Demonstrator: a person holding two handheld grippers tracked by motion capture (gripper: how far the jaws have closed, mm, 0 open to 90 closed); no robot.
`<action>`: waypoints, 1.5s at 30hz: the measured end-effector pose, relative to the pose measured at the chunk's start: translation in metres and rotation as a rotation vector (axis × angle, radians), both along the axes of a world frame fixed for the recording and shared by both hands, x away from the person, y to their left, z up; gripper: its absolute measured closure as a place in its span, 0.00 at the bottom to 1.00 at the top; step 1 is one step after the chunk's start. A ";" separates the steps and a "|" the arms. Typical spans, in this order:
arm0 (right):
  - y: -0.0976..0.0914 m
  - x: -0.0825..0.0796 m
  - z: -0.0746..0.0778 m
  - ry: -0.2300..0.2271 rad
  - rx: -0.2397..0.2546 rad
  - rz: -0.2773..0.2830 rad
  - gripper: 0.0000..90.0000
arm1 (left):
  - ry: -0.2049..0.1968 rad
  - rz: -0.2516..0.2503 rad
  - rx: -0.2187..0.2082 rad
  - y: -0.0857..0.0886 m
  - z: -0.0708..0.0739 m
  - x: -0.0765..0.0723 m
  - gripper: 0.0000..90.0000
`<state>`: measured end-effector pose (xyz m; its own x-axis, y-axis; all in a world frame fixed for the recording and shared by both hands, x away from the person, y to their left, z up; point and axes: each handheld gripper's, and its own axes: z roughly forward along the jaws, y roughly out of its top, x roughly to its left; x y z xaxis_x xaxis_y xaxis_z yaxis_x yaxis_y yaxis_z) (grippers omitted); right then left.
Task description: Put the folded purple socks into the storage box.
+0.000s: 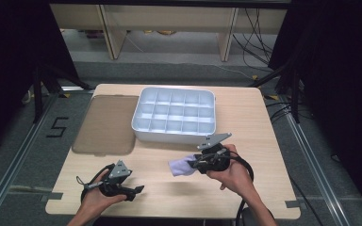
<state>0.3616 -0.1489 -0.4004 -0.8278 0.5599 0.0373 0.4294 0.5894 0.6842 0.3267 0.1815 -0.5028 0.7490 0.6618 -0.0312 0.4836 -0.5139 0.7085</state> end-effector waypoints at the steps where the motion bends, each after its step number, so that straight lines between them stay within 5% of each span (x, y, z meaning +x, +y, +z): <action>1: -0.001 0.002 0.003 0.006 -0.012 -0.004 0.79 | -0.002 0.004 -0.003 0.000 0.000 0.000 0.28; 12: -0.011 0.021 0.027 -0.031 -0.011 -0.005 0.79 | 0.006 -0.003 -0.002 -0.001 -0.001 0.000 0.28; 25: -0.031 0.049 0.059 -0.029 -0.041 -0.088 0.79 | 0.003 -0.007 0.000 -0.002 -0.001 0.000 0.28; 28: -0.033 0.055 0.061 -0.050 -0.049 -0.101 0.79 | 0.006 -0.012 0.001 -0.002 0.000 0.000 0.28; 34: -0.038 0.070 0.064 -0.009 -0.094 -0.174 0.79 | 0.007 -0.014 0.001 -0.002 -0.001 0.000 0.28; 45: -0.040 0.100 0.063 -0.002 -0.160 -0.225 0.79 | 0.006 -0.010 0.005 -0.002 -0.001 0.000 0.28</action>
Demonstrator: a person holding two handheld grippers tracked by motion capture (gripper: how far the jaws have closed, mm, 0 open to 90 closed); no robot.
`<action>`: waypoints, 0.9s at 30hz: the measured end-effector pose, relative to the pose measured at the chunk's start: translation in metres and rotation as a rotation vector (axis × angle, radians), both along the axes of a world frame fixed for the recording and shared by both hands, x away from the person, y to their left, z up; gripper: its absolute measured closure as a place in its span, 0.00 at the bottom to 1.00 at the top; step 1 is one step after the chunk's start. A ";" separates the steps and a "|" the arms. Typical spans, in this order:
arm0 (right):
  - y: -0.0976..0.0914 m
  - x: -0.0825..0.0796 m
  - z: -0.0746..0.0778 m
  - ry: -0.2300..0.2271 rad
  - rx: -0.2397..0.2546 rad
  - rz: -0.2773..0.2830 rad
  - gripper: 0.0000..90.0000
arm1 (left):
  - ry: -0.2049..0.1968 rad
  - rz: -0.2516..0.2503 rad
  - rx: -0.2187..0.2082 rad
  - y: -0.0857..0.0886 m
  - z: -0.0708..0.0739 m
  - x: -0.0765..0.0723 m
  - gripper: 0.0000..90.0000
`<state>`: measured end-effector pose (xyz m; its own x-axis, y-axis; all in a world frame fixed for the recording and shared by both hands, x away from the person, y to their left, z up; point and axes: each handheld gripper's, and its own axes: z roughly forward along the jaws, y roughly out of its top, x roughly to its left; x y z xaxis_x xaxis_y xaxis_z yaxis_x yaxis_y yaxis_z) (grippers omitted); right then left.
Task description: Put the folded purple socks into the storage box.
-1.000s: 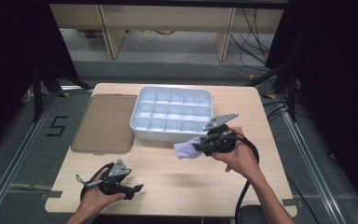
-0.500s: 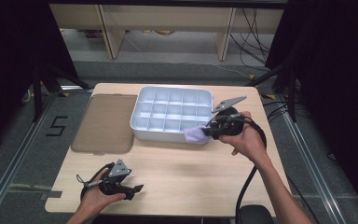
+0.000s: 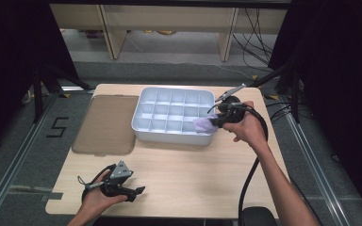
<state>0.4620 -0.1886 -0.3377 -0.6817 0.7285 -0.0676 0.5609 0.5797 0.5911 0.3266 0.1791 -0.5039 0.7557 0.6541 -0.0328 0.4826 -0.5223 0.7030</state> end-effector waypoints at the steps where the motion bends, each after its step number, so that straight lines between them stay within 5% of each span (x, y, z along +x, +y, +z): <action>1: 0.000 0.000 0.000 0.000 0.000 0.000 0.79 | 0.000 0.000 0.000 0.000 0.000 0.000 0.28; 14: 0.010 0.035 -0.019 0.038 -0.098 -0.051 0.79 | 0.011 -0.001 -0.005 0.000 -0.001 0.000 0.28; 24: 0.020 0.045 -0.032 0.053 -0.173 -0.060 0.79 | 0.012 -0.001 -0.006 0.000 -0.001 0.000 0.28; 27: 0.027 0.047 -0.037 0.051 -0.234 -0.039 0.79 | 0.013 -0.008 -0.001 0.000 -0.001 0.001 0.28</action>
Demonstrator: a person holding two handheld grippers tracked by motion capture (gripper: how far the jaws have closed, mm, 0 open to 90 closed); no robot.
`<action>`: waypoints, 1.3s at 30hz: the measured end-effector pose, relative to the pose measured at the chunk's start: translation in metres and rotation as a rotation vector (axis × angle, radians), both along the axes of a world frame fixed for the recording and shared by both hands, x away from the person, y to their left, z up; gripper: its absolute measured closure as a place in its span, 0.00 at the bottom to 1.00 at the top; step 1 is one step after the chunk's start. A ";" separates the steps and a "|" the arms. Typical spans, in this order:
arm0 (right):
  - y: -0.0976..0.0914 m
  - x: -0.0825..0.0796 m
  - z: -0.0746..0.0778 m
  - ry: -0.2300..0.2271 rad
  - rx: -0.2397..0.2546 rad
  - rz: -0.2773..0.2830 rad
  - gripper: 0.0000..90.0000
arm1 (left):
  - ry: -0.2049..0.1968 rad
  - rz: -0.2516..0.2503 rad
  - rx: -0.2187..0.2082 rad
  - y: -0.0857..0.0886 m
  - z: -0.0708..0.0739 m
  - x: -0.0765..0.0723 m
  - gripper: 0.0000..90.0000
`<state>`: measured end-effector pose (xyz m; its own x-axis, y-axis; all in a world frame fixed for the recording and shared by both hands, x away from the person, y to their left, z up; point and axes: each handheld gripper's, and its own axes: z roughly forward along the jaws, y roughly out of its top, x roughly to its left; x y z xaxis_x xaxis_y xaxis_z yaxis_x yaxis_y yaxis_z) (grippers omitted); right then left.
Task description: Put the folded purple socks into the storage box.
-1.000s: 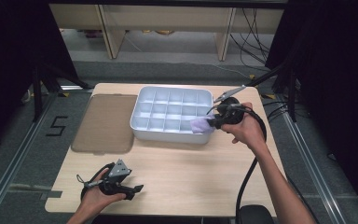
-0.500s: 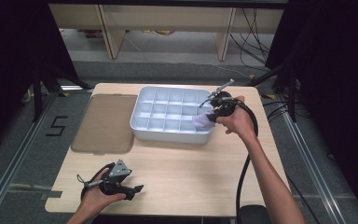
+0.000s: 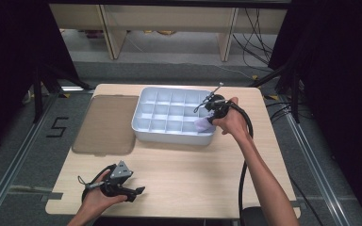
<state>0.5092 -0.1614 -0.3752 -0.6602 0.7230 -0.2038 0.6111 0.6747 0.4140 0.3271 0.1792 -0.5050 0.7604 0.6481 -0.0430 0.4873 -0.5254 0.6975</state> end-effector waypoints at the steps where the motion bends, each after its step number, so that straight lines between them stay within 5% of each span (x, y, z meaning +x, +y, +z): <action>1: 0.002 0.001 -0.002 -0.008 -0.019 0.012 0.79 | -0.006 0.003 0.007 0.000 0.000 0.000 0.28; 7: 0.015 0.008 -0.014 -0.017 -0.103 0.034 0.79 | 0.004 0.013 -0.008 -0.001 0.000 -0.001 0.28; 15: 0.015 0.011 -0.030 0.005 -0.142 0.030 0.79 | 0.007 0.015 -0.004 -0.001 -0.001 -0.001 0.28; 25: 0.012 0.012 -0.037 0.007 -0.134 0.037 0.78 | -0.001 0.007 0.009 -0.001 -0.002 0.000 0.28; 34: 0.019 0.015 -0.046 0.025 -0.183 0.091 0.79 | 0.007 0.005 0.010 -0.002 -0.001 -0.001 0.28; 39: 0.017 0.016 -0.046 0.033 -0.136 0.059 0.75 | 0.001 -0.004 0.007 -0.002 -0.002 -0.002 0.28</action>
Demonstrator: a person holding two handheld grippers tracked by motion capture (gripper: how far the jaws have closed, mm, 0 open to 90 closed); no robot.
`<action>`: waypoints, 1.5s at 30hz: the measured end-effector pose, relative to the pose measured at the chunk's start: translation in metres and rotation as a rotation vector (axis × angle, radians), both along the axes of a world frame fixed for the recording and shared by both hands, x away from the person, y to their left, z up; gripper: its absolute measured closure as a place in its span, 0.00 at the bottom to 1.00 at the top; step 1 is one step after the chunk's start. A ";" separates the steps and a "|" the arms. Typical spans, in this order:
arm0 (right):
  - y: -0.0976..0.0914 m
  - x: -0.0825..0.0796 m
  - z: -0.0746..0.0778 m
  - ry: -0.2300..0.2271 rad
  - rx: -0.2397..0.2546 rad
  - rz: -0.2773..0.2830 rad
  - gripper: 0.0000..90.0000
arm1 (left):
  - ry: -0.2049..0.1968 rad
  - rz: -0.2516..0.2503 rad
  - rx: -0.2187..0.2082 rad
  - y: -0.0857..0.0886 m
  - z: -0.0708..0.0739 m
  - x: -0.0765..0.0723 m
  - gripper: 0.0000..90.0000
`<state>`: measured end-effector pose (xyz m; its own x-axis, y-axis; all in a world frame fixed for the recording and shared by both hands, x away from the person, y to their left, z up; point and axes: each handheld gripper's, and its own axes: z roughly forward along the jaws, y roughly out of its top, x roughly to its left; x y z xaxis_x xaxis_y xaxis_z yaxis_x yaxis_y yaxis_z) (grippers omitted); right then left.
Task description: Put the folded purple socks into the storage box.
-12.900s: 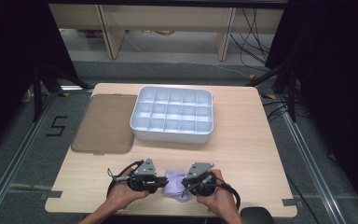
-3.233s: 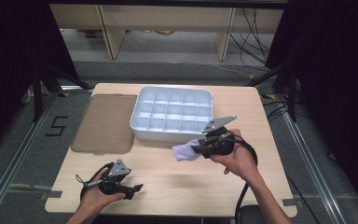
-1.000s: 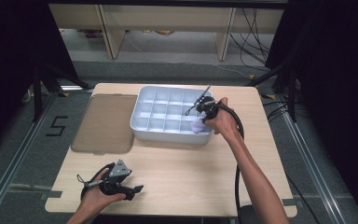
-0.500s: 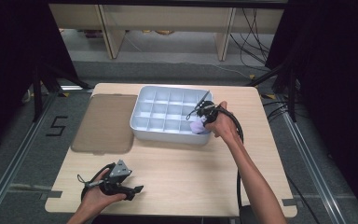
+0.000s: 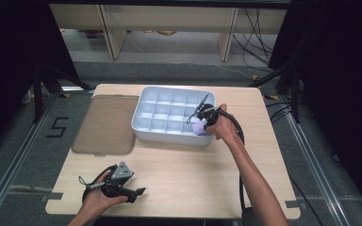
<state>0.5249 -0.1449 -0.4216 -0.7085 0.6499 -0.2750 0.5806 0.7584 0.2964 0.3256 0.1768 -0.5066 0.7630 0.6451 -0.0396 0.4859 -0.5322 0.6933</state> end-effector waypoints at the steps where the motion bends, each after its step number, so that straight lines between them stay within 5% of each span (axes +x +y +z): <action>1: -0.002 0.000 0.002 -0.011 0.016 0.005 0.73 | 0.000 0.003 0.005 0.000 0.000 0.000 0.28; 8: -0.010 -0.006 0.025 -0.064 0.130 -0.059 0.68 | 0.010 0.013 -0.008 0.000 0.000 0.000 0.28; 11: -0.009 -0.006 0.028 -0.066 0.172 -0.034 0.81 | 0.003 0.003 -0.004 0.000 0.000 0.000 0.28; 21: 0.008 0.002 0.001 0.005 0.118 0.008 0.94 | 0.006 0.012 -0.003 0.000 0.000 0.000 0.28; 34: -0.001 0.006 -0.033 0.106 0.083 -0.038 0.97 | -0.002 -0.007 0.014 0.000 0.000 0.000 0.28; 39: -0.003 0.004 -0.026 0.109 0.102 -0.047 0.93 | 0.016 0.002 -0.003 0.000 0.000 0.000 0.28; 45: -0.020 0.002 0.001 0.034 0.187 -0.064 0.91 | -0.001 -0.006 0.010 0.000 0.000 0.000 0.28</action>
